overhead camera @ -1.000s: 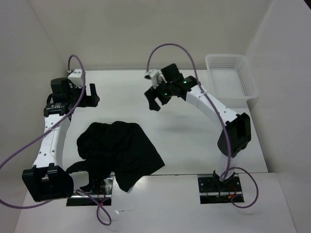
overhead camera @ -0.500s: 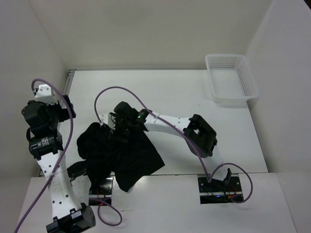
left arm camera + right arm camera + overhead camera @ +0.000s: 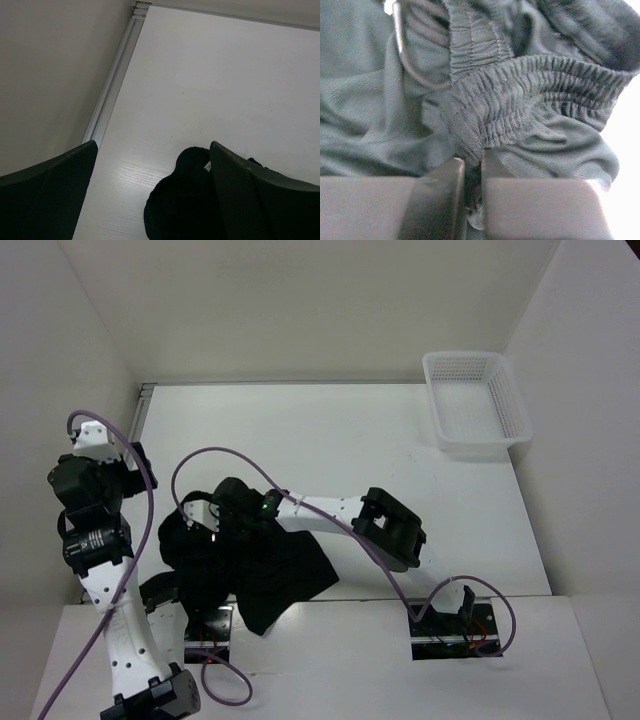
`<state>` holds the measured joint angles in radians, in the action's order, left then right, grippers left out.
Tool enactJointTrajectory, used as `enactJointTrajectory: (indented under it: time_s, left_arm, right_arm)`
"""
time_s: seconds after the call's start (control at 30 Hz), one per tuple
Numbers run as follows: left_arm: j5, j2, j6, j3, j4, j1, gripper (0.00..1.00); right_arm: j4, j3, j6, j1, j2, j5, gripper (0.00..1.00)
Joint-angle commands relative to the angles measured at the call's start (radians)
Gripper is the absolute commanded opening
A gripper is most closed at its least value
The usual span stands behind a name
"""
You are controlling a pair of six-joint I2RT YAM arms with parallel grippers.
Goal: Fold and stack the shorts
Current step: Move the shorts to the center of the board
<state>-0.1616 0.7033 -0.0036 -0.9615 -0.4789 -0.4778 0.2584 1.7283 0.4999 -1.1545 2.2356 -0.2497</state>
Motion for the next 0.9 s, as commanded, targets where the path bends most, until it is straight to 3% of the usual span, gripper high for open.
enactJointTrajectory:
  time_s: [0.0, 0.03, 0.17, 0.23, 0.47, 0.77, 0.87]
  left_arm:
    - [0.008, 0.002, 0.004, 0.006, 0.023, -0.008, 1.0]
    - [0.008, 0.002, 0.004, 0.006, 0.032, -0.008, 1.0]
    - [0.045, 0.021, 0.004, -0.019, 0.072, -0.008, 1.0]
    - [0.045, 0.03, 0.004, -0.045, 0.114, -0.008, 1.0]
    - [-0.085, 0.171, 0.004, -0.111, 0.224, 0.027, 1.0]
    - [-0.033, 0.513, 0.004, -0.279, 0.122, 0.298, 1.0]
    - [0.006, 0.609, 0.004, -0.33, 0.024, 0.489, 1.0]
  right_arm:
    - [-0.088, 0.074, -0.034, 0.004, -0.004, 0.064, 0.05]
    - [-0.106, 0.083, -0.046, 0.004, -0.013, 0.085, 0.0]
    - [-0.171, 0.132, -0.116, 0.015, -0.076, 0.217, 0.0]
    - [-0.233, 0.116, -0.116, 0.035, -0.111, 0.354, 0.0]
    - [-0.28, 0.054, -0.1, 0.203, -0.211, 0.535, 0.0]
    - [-0.197, -0.137, -0.23, 0.443, -0.359, 0.477, 0.0]
    - [-0.157, -0.205, -0.293, 0.551, -0.381, 0.403, 0.0]
